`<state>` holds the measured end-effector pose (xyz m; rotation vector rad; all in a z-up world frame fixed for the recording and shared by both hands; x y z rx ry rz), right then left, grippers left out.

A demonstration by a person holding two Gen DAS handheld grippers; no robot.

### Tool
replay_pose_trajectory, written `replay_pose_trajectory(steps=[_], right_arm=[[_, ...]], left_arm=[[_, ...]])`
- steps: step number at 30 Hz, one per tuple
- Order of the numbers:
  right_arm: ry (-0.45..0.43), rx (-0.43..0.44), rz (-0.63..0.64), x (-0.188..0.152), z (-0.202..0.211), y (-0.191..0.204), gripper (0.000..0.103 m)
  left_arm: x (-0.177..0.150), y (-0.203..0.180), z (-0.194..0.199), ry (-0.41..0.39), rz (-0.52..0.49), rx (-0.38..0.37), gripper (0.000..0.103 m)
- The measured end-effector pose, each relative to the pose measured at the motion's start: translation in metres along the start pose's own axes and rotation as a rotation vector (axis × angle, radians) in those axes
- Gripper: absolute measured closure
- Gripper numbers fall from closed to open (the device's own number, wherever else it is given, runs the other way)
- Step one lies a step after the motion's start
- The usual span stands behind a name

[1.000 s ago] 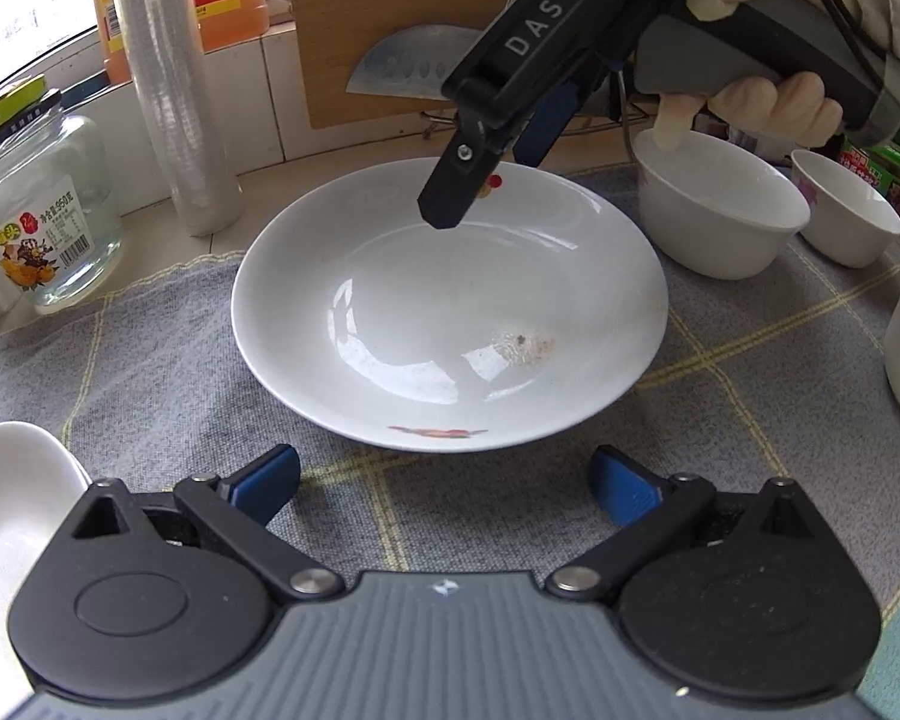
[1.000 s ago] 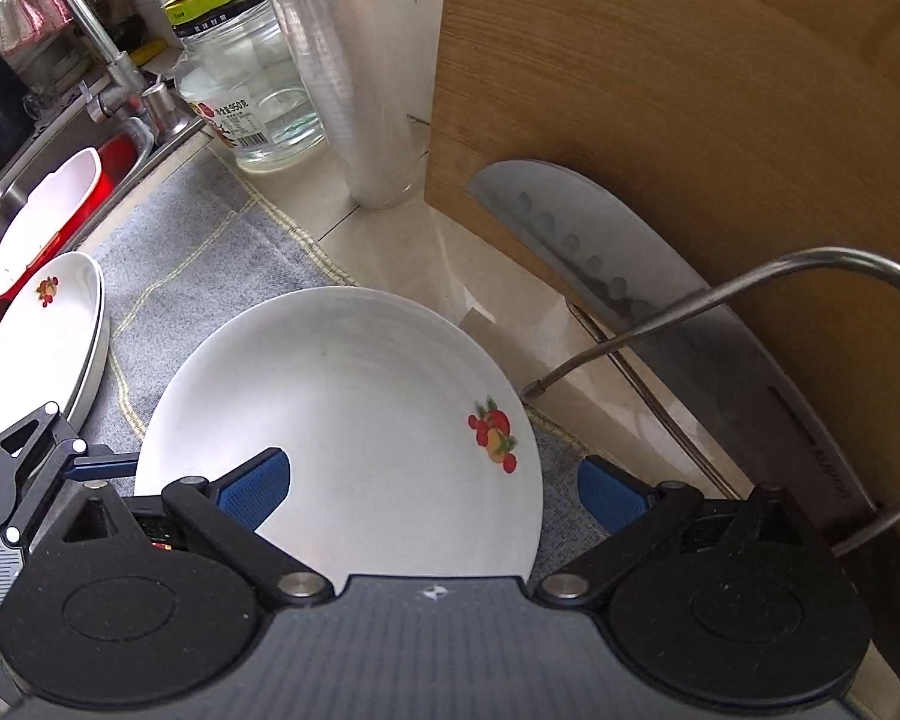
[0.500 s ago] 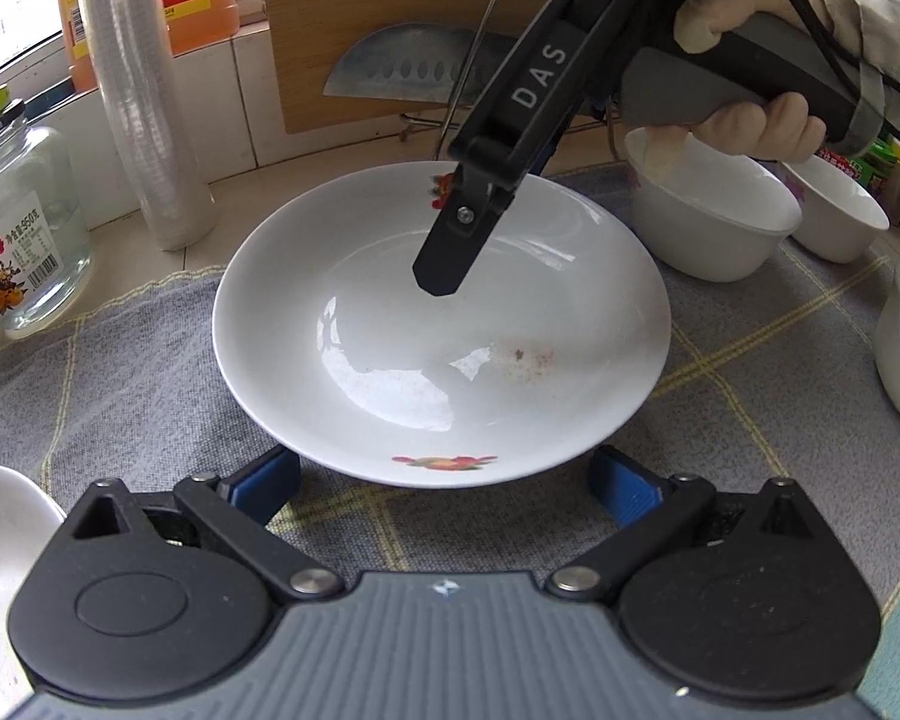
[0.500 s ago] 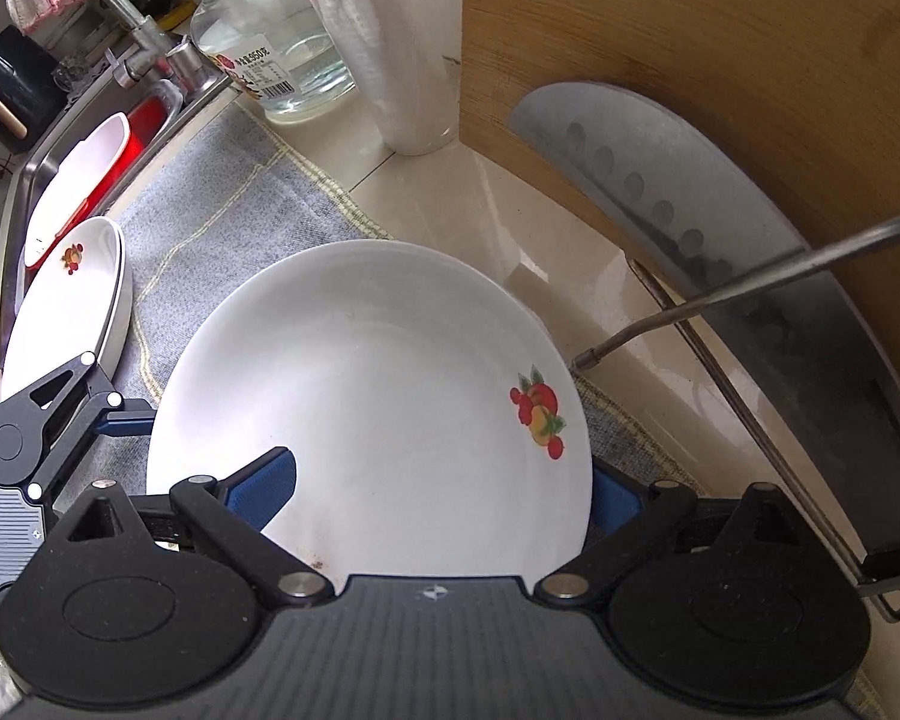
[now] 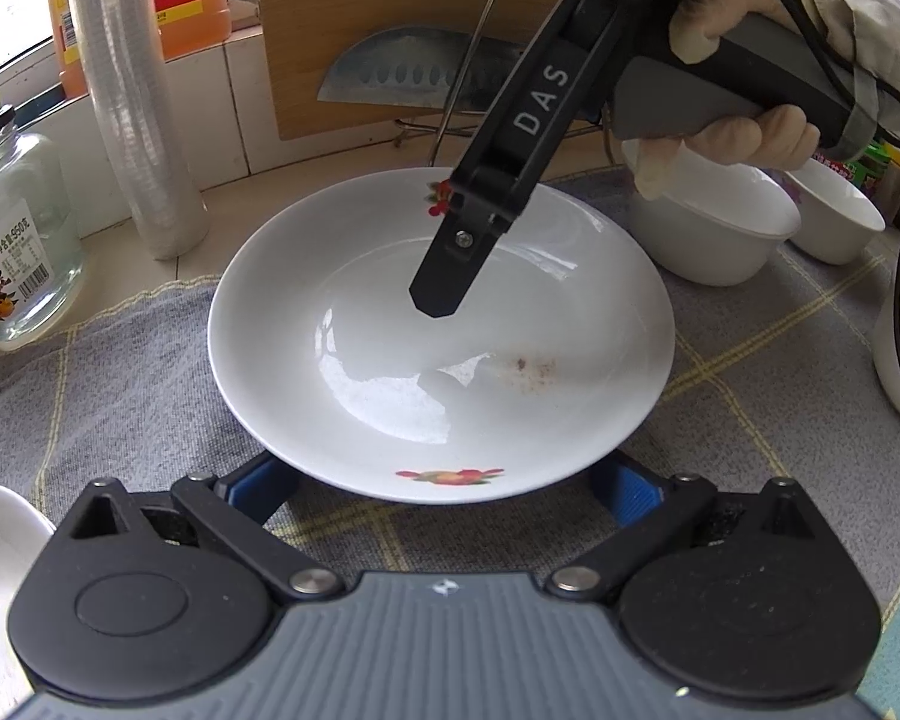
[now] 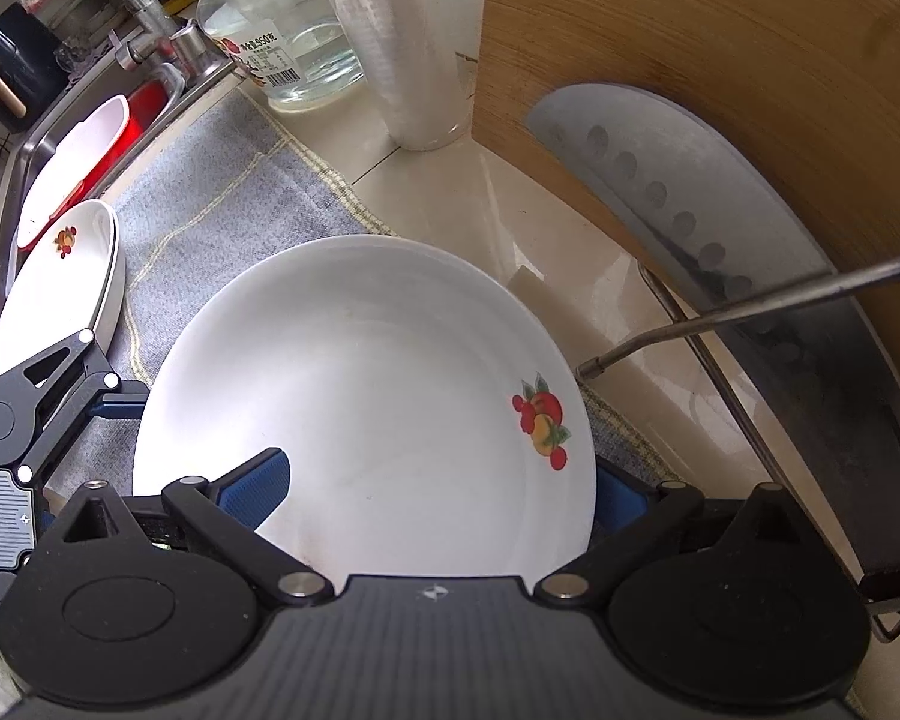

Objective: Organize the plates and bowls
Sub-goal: 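Lift the plate with the right tool and carry it toward the sink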

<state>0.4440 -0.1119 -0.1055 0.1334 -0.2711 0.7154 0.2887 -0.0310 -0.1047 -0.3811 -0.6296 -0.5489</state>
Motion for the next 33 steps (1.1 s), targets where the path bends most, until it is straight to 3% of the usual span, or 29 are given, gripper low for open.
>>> replay_pose_trajectory(steps=[11,20,33], right_arm=[[-0.013,-0.126,0.144,-0.004,-0.006,0.024,0.000],[-0.005,-0.029,0.073,0.002,-0.001,0.009,0.000],[-0.006,0.003,0.035,0.002,0.002,0.004,0.004]], left_arm=[[0.002,0.001,0.000,0.008,-0.004,-0.004,0.000],[0.001,0.000,0.002,-0.001,-0.009,0.001,0.000],[0.002,-0.003,0.004,0.000,-0.035,0.010,0.002]])
Point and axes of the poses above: each gripper's, at about its wrist camera, not at the fingertips, and z roughly against the way its jaws point, y to its left, x to its top, the point moved 2 cm from there along -z, roughly the way its jaws point, and after that the axes turned 13 degrees about -x, right-handed, at the moved point
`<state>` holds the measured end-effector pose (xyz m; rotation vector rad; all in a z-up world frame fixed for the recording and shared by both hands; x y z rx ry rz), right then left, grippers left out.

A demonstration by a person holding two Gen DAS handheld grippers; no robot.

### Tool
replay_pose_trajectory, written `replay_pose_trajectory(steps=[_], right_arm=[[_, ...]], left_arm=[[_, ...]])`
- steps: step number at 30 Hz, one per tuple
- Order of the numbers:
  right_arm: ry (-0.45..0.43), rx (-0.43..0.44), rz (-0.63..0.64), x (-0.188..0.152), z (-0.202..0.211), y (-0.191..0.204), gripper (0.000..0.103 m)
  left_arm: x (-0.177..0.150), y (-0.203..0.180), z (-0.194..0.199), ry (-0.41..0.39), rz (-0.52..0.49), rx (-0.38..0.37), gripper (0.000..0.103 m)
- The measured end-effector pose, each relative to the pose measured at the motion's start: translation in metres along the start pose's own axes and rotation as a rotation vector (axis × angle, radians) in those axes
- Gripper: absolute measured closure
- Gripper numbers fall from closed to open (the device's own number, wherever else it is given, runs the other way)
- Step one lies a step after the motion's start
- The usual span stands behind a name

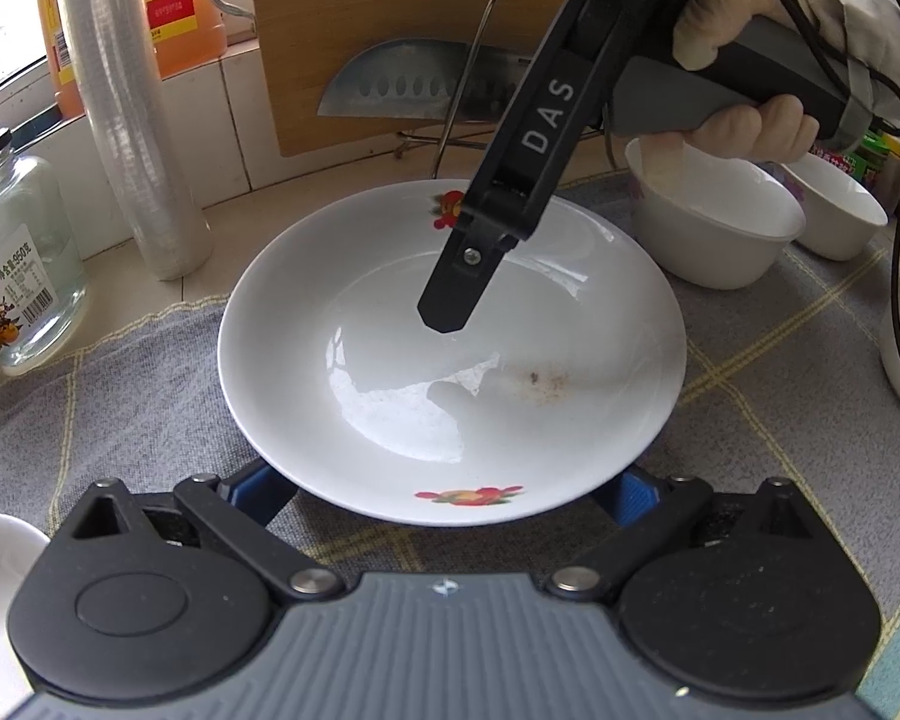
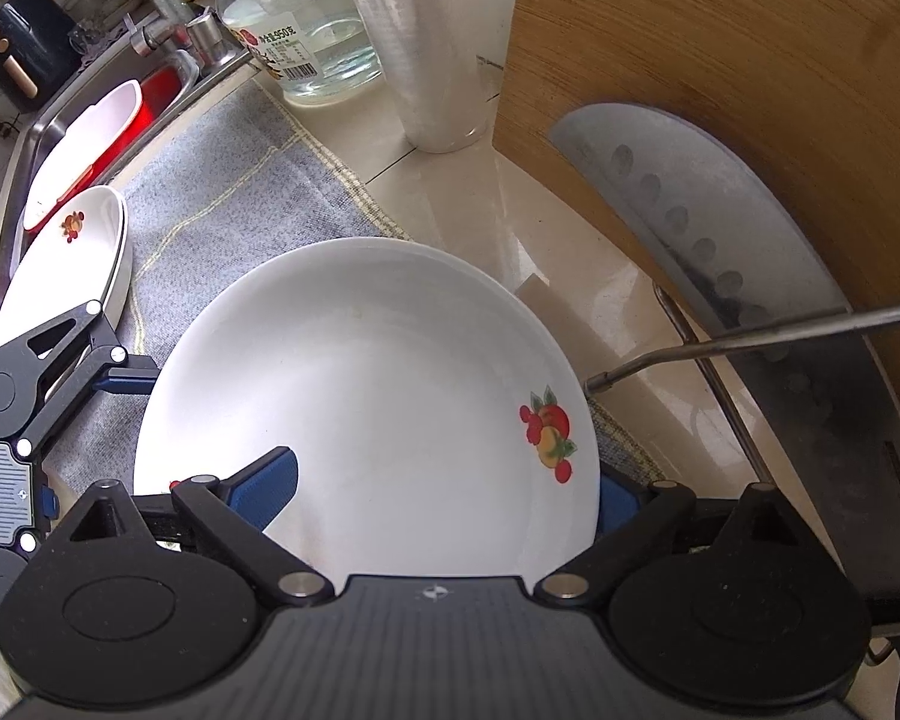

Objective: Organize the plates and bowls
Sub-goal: 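Lift the plate with the right tool and carry it toward the sink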

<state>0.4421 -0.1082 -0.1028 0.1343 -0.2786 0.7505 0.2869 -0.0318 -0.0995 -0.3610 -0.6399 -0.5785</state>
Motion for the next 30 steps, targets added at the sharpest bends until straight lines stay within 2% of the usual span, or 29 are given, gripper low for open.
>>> replay_pose_trajectory(steps=[11,21,30], right_arm=[[0.011,0.057,-0.095,0.000,0.005,-0.010,0.005],[-0.005,0.049,-0.084,-0.002,0.019,0.000,0.005],[-0.031,0.051,-0.057,0.000,0.036,0.016,0.005]], left_arm=[[0.002,-0.005,0.005,-0.009,-0.018,0.010,0.002],[0.001,-0.008,0.016,-0.015,-0.012,0.003,0.003],[-0.002,-0.014,0.037,-0.032,0.002,0.025,0.003]])
Point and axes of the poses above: each gripper's, at about its wrist camera, not at the fingertips, and z roughly against the way its jaws point, y to its left, x to its top, the point moved 2 cm from there along -z, roughly the way its jaws point, and after that the axes turned 13 degrees about -x, right-handed, at the moved point
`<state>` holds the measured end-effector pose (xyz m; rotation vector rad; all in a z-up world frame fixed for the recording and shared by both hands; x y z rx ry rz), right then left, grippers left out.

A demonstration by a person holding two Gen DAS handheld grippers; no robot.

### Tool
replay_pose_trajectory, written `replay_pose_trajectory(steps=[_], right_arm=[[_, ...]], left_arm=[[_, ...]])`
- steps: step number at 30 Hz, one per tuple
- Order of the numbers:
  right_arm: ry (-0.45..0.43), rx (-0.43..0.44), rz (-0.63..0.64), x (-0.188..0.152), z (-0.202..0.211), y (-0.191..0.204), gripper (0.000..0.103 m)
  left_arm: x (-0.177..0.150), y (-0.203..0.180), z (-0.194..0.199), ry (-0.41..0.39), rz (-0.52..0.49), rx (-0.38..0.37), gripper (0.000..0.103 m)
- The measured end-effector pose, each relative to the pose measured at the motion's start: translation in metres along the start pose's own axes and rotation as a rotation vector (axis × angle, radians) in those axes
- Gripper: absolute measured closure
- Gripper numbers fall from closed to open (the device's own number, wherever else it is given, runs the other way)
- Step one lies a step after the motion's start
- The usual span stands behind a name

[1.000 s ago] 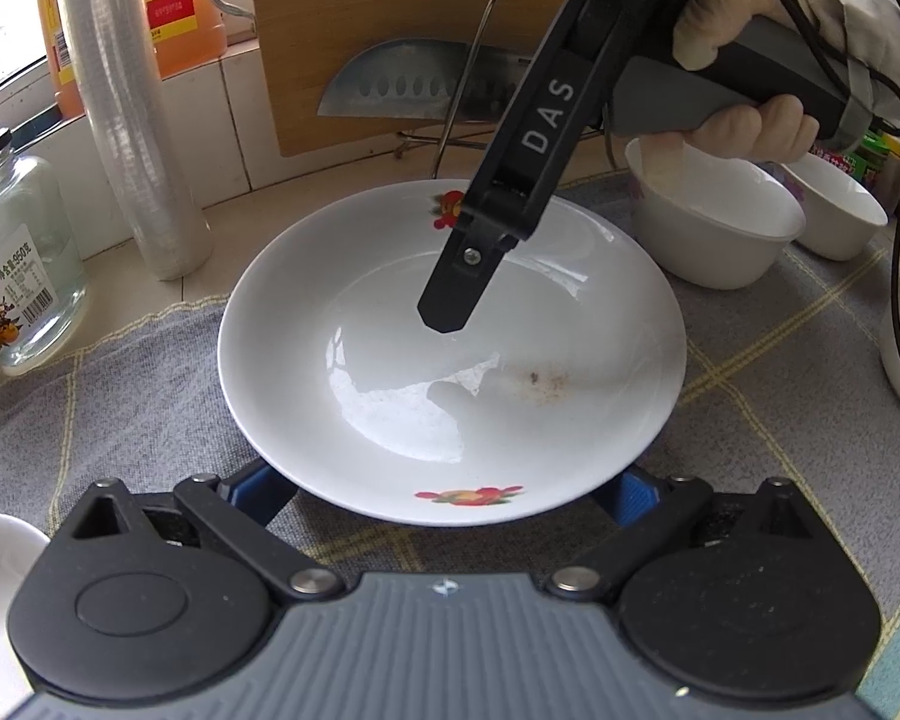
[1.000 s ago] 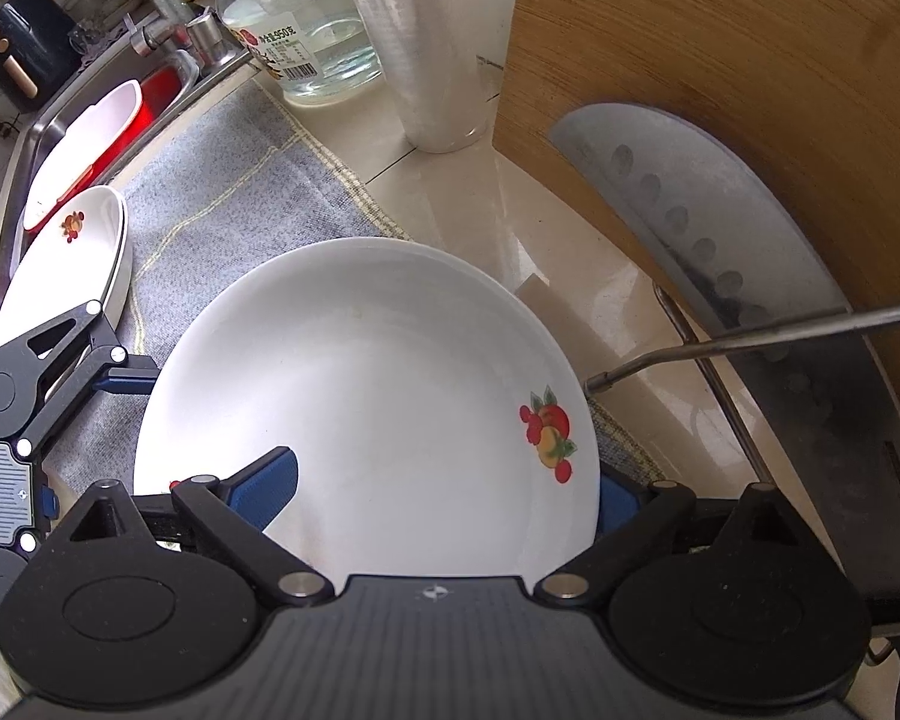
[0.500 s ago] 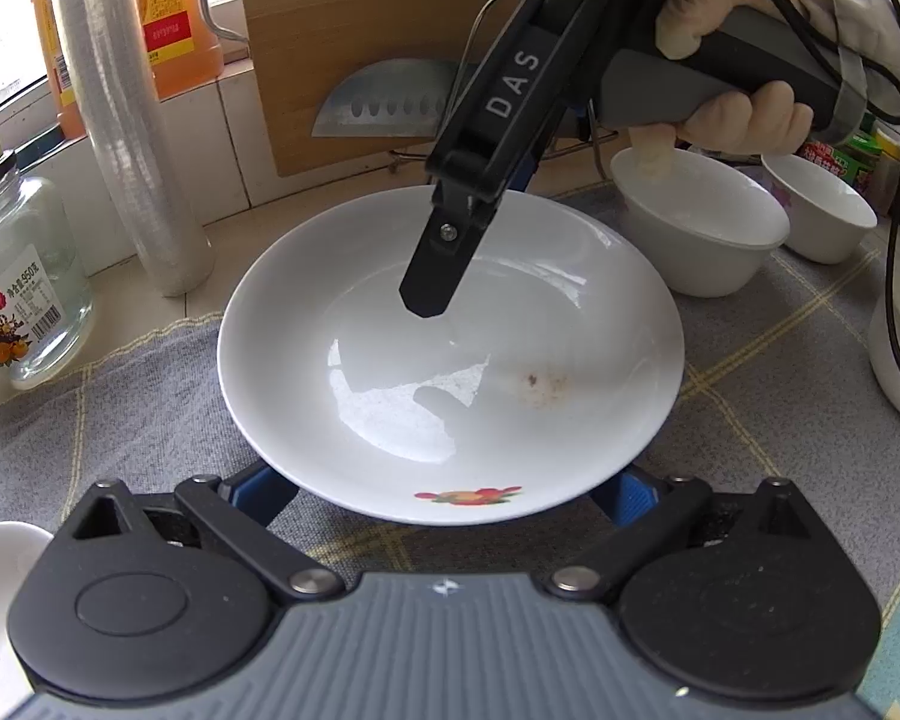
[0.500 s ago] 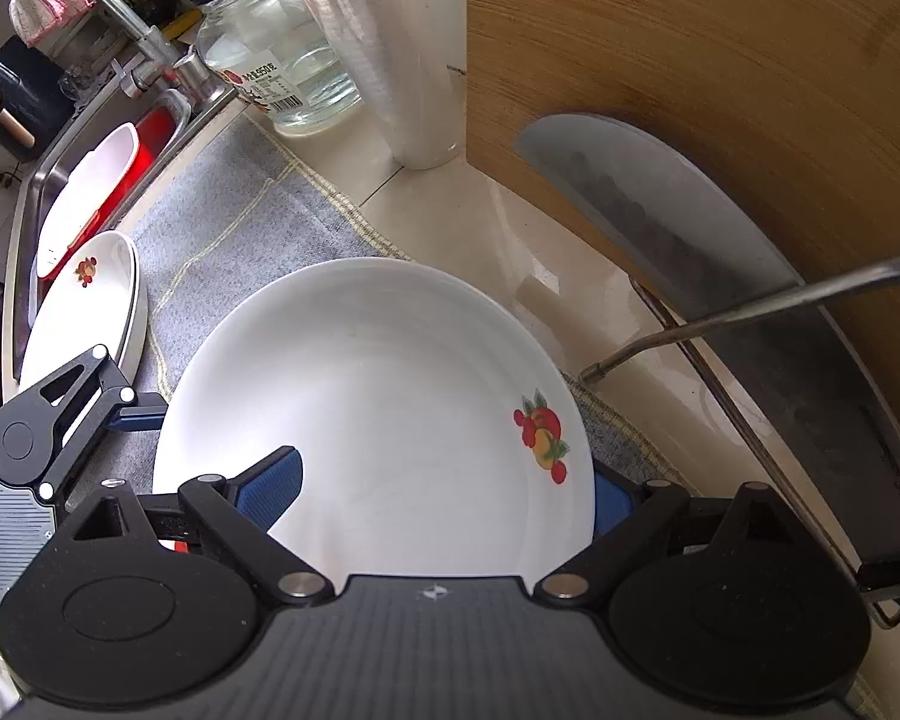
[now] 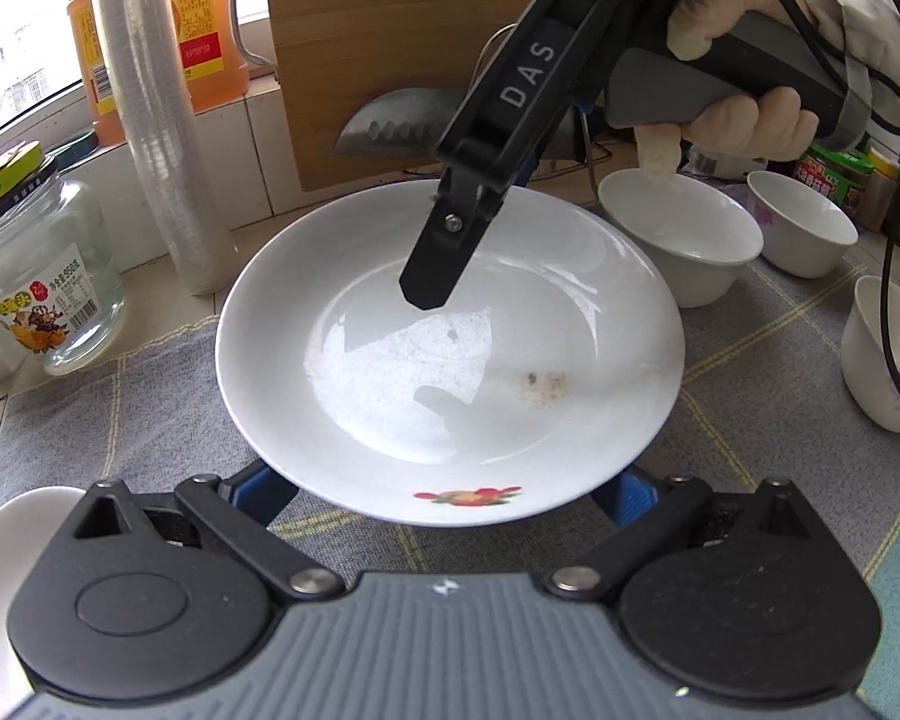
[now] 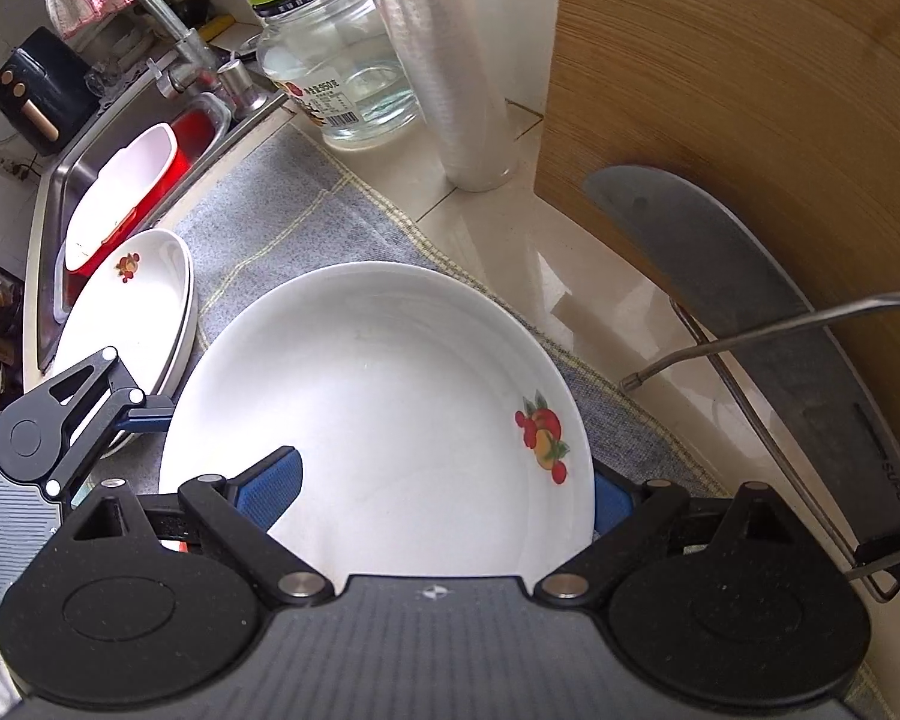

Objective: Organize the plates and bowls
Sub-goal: 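Lift the plate with the right tool and carry it toward the sink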

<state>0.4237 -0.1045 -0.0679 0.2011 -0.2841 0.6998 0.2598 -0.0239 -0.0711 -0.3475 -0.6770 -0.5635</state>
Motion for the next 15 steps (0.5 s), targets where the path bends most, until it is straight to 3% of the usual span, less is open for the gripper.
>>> replay_pose_trajectory(steps=[15], right_arm=[[-0.030,0.029,0.083,0.006,0.021,0.050,0.005]], left_arm=[[-0.020,-0.003,0.046,-0.022,0.071,0.055,0.003]])
Point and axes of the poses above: each gripper's, at about its wrist camera, not at the fingertips, and z roughly against the way its jaws point, y to its left, x to its top, the point moved 2 cm from there along -z, roughly the way its jaws point, and after that the axes turned 13 degrees about -x, right-handed, at the moved point
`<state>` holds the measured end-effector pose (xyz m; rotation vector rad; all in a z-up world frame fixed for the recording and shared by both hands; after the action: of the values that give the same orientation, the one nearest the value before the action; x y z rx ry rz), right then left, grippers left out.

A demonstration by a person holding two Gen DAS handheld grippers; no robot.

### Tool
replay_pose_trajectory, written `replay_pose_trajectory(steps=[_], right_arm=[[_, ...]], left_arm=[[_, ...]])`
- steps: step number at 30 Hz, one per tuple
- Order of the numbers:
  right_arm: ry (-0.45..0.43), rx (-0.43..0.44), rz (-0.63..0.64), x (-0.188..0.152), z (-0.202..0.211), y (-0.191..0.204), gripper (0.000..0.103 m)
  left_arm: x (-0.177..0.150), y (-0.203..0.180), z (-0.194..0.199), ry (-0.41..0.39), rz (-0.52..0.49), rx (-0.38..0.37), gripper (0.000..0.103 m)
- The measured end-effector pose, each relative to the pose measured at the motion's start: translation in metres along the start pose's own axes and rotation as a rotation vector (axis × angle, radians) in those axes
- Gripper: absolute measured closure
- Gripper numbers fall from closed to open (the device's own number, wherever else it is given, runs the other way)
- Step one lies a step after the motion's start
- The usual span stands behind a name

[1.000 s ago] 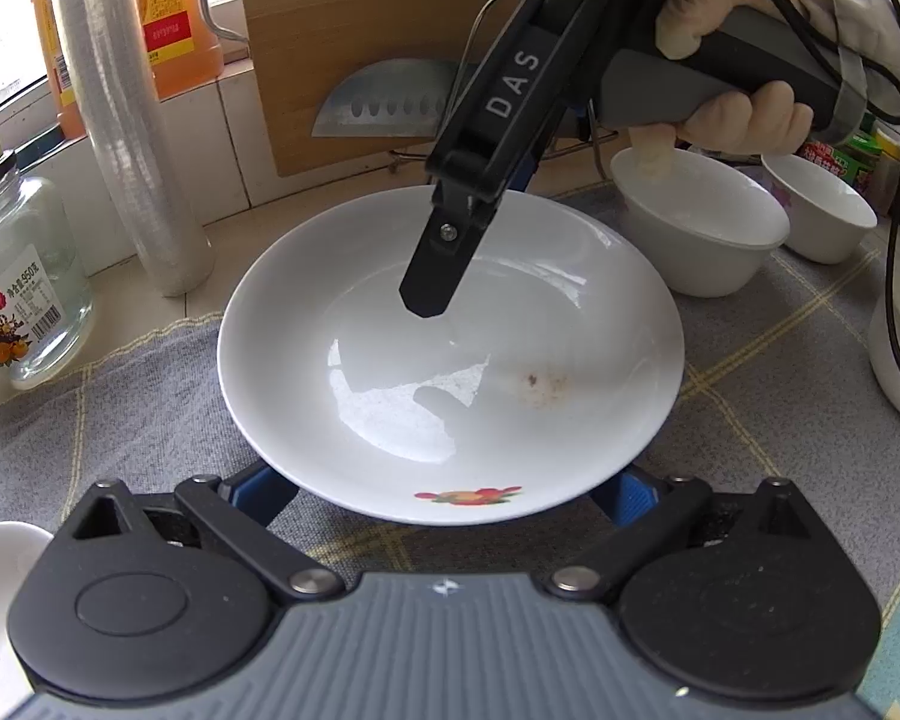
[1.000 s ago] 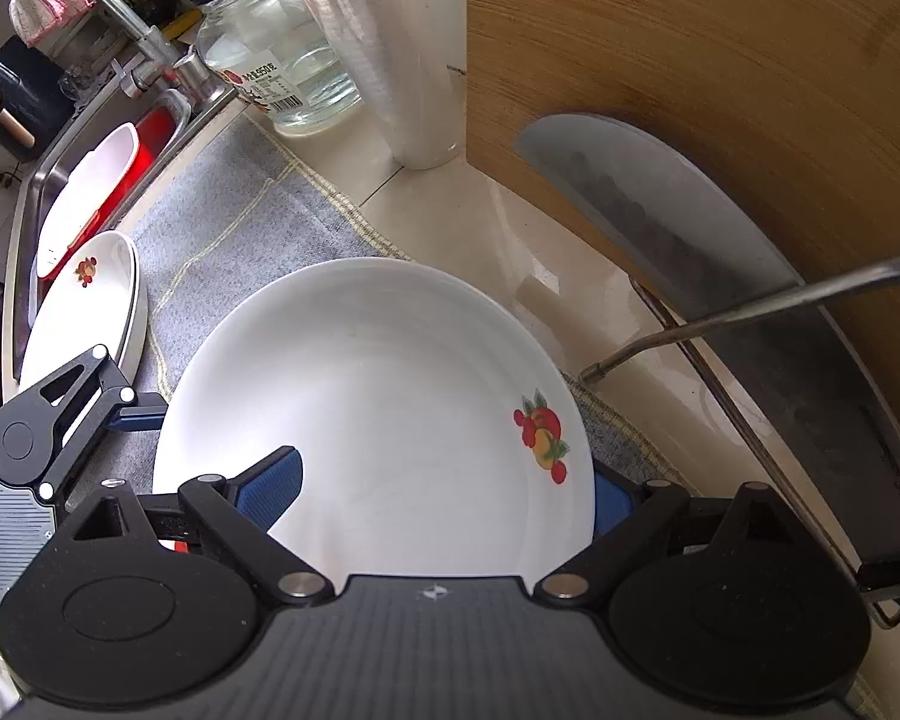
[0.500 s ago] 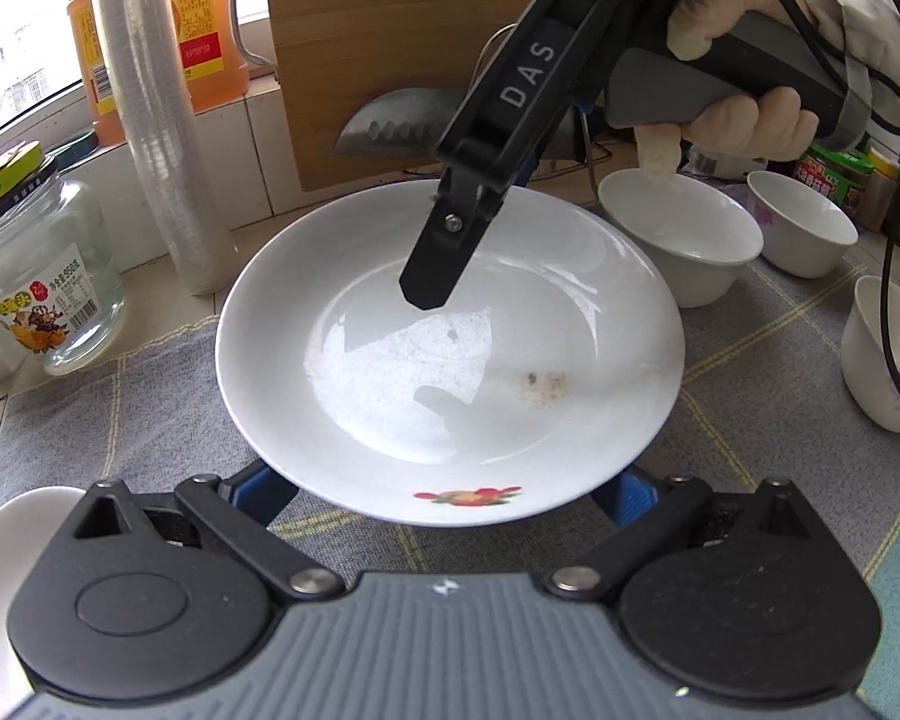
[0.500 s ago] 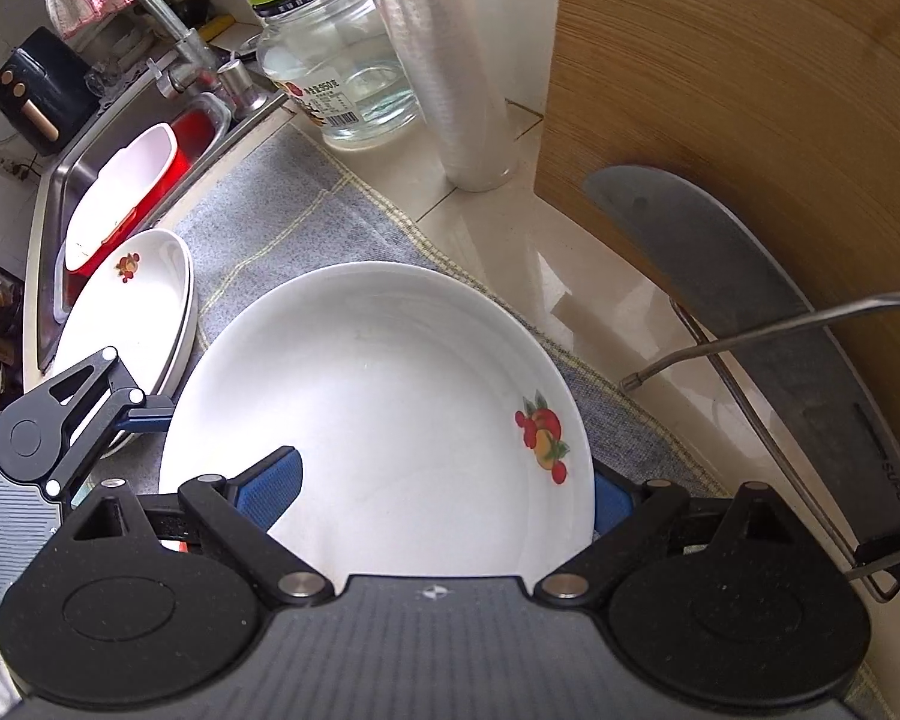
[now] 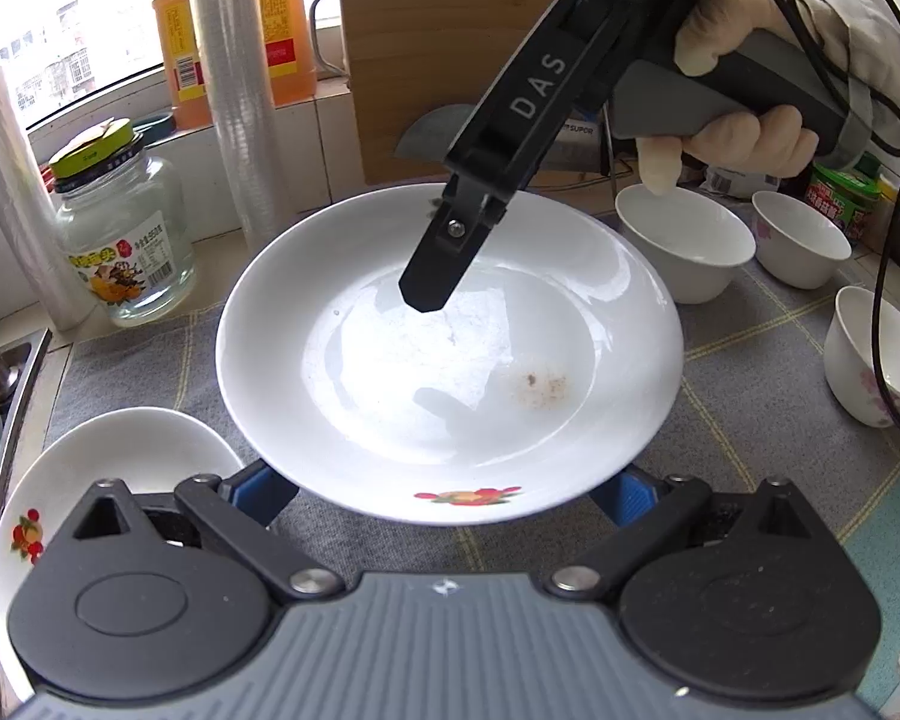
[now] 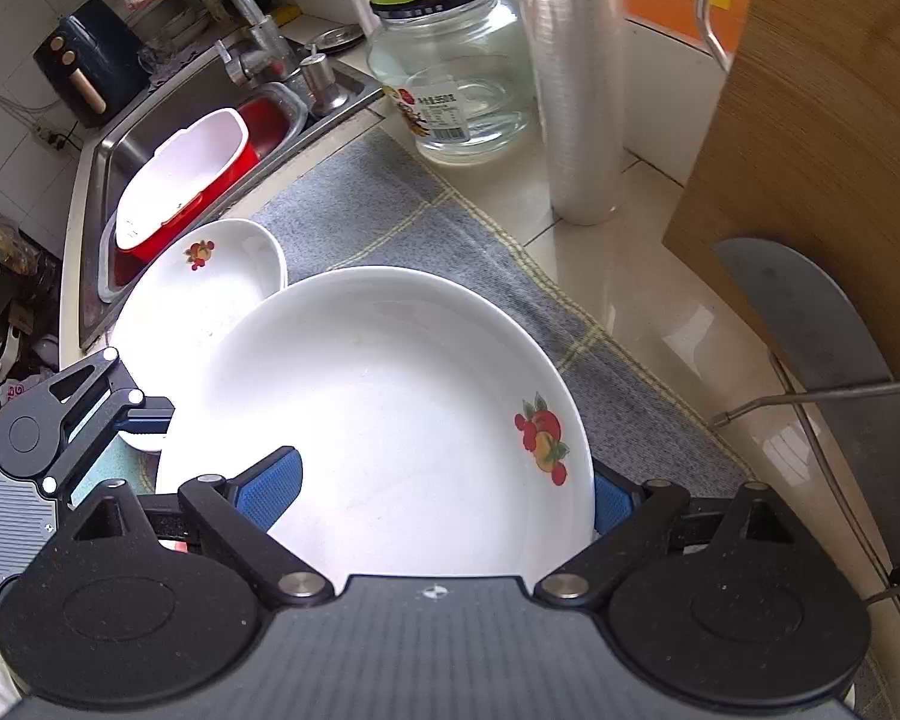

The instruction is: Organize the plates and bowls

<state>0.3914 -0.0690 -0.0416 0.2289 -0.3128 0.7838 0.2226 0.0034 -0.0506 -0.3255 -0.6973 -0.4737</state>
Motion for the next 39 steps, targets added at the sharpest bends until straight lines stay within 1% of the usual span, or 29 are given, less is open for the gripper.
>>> replay_pose_trajectory(steps=[9,15,27,32,39], right_arm=[[0.002,0.033,0.050,0.010,-0.003,0.037,0.005],[0.001,0.038,0.089,0.021,-0.008,0.062,0.005],[-0.001,0.066,0.166,0.053,-0.021,0.110,0.005],[0.010,0.076,0.179,0.062,-0.031,0.124,0.005],[0.034,0.070,0.189,0.066,-0.046,0.137,0.005]], left_arm=[[-0.017,0.011,0.026,-0.007,0.061,0.020,0.003],[-0.027,0.021,0.043,-0.024,0.110,0.039,0.003],[-0.050,0.047,0.072,-0.036,0.150,0.101,0.003],[-0.058,0.057,0.075,-0.030,0.167,0.109,0.003],[-0.067,0.067,0.075,-0.020,0.196,0.092,0.003]])
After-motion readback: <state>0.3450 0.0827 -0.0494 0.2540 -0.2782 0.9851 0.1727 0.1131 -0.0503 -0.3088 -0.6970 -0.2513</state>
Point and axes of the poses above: each gripper's, at about its wrist camera, not at the fingertips, and z roughly against the way its jaws point, y to its left, x to its top, the point moved 2 cm from there along -z, roughly the way its jaws point, and after that the axes turned 13 degrees about -x, right-handed, at the moved point
